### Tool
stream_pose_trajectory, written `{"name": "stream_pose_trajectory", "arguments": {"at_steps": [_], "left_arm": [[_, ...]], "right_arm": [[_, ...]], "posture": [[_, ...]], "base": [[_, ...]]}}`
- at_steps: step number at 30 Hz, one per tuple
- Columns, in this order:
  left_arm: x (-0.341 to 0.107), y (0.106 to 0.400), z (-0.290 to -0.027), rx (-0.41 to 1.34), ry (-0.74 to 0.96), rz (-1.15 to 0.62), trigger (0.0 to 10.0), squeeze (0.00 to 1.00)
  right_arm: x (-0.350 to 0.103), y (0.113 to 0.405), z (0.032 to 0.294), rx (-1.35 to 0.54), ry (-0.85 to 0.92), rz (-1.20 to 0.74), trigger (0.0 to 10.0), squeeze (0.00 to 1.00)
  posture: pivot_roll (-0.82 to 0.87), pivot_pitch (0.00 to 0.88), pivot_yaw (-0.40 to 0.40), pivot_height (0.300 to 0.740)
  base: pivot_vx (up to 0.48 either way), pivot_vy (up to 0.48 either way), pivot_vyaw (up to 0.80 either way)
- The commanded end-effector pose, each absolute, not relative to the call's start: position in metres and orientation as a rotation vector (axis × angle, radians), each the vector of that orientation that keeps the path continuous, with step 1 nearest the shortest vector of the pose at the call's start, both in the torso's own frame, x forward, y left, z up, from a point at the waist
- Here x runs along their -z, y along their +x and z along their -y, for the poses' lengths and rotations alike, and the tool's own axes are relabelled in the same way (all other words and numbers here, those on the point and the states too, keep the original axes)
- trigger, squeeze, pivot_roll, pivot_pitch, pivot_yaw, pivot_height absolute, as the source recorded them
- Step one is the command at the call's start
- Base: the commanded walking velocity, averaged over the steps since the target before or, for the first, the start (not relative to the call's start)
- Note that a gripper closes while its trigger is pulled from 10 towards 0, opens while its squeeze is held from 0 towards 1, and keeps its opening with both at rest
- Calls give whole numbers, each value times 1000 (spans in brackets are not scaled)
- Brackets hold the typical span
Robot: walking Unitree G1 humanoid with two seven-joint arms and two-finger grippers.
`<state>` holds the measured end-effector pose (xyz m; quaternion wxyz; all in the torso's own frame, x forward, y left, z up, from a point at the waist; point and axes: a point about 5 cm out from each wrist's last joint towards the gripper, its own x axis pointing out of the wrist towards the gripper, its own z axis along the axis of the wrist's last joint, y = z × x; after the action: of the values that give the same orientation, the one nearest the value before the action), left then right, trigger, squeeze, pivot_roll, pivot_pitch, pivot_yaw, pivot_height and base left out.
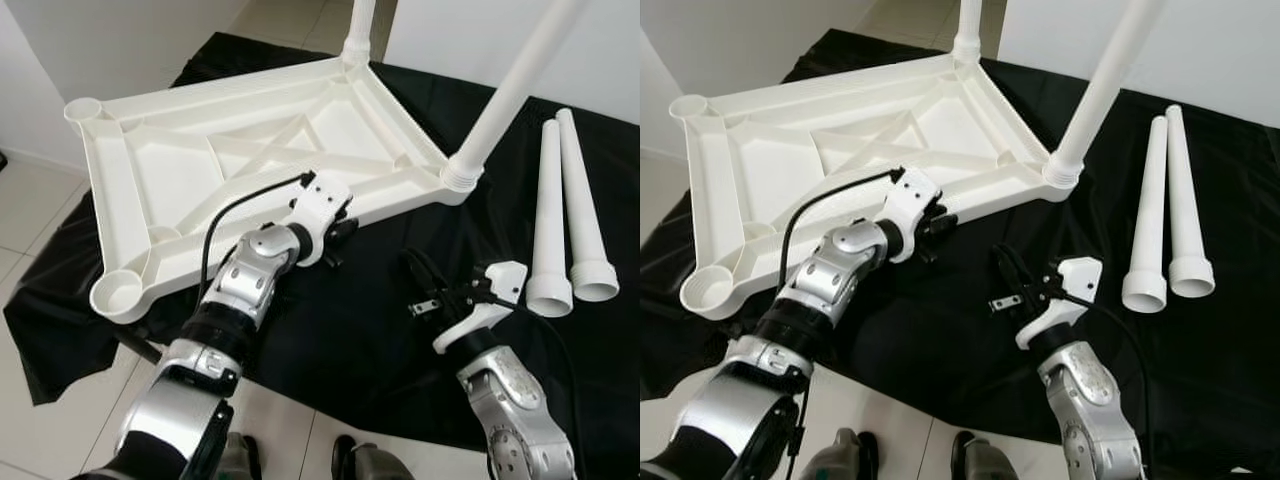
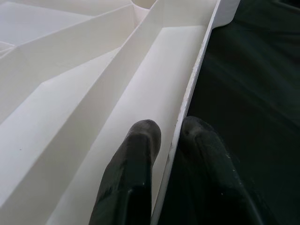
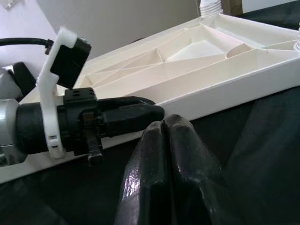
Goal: Building children table
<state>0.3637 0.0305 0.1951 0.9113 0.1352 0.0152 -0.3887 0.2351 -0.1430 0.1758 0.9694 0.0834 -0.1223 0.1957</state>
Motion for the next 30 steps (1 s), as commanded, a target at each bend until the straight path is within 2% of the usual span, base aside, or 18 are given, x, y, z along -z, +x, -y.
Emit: {"name": "stream_pose_trajectory", "arguments": {"at_steps": [1, 4, 10, 11, 14, 15, 22, 23, 24, 28, 30], "left_arm": [[-215, 372, -33, 625, 267, 57, 0, 0], [-218, 373, -29, 618, 254, 65, 0, 0], [-232, 371, -3, 637, 228, 101, 0, 0], [-231, 370, 0, 655, 245, 100, 10000, 0], [-230, 365, 6, 709, 245, 103, 10000, 0], [-230, 364, 7, 718, 239, 104, 10000, 1000], [-229, 358, 12, 790, 221, 113, 10000, 1000], [-229, 355, 13, 815, 221, 119, 10000, 737], [-230, 353, 15, 832, 221, 127, 10000, 0], [-231, 350, 15, 861, 191, 121, 10000, 0], [-234, 351, 7, 856, 185, 124, 10000, 0]], "right_arm": [[-176, 233, 141, -388, 160, 242, 10000, 0], [-177, 234, 140, -378, 166, 246, 10000, 0], [-179, 238, 130, -353, 182, 253, 10000, 0], [-179, 238, 129, -352, 183, 254, 10000, 0], [-179, 238, 128, -348, 190, 253, 10000, 0], [-179, 238, 128, -347, 192, 253, 10000, 0], [-177, 238, 129, -336, 190, 249, 10000, 0], [-177, 238, 129, -333, 191, 248, 10000, 0], [-177, 238, 129, -330, 191, 248, 10000, 0], [-177, 240, 130, -313, 190, 251, 10000, 0], [-177, 240, 131, -298, 184, 257, 10000, 0]], "posture": [[-3, 182, 2, 740], [-3, 182, 2, 740], [-3, 180, 8, 740], [-5, 178, 12, 740], [-5, 177, 13, 740], [-5, 177, 13, 740], [2, 177, 22, 740], [4, 177, 22, 740], [6, 179, 22, 740], [11, 181, 22, 740], [16, 182, 24, 740]], "base": [[0, 0, 0], [0, 0, 0], [0, 0, 0], [0, 0, 0], [0, 0, 0], [0, 0, 0], [0, 0, 0], [0, 0, 0], [0, 0, 0], [0, 0, 0], [0, 0, 0]]}}
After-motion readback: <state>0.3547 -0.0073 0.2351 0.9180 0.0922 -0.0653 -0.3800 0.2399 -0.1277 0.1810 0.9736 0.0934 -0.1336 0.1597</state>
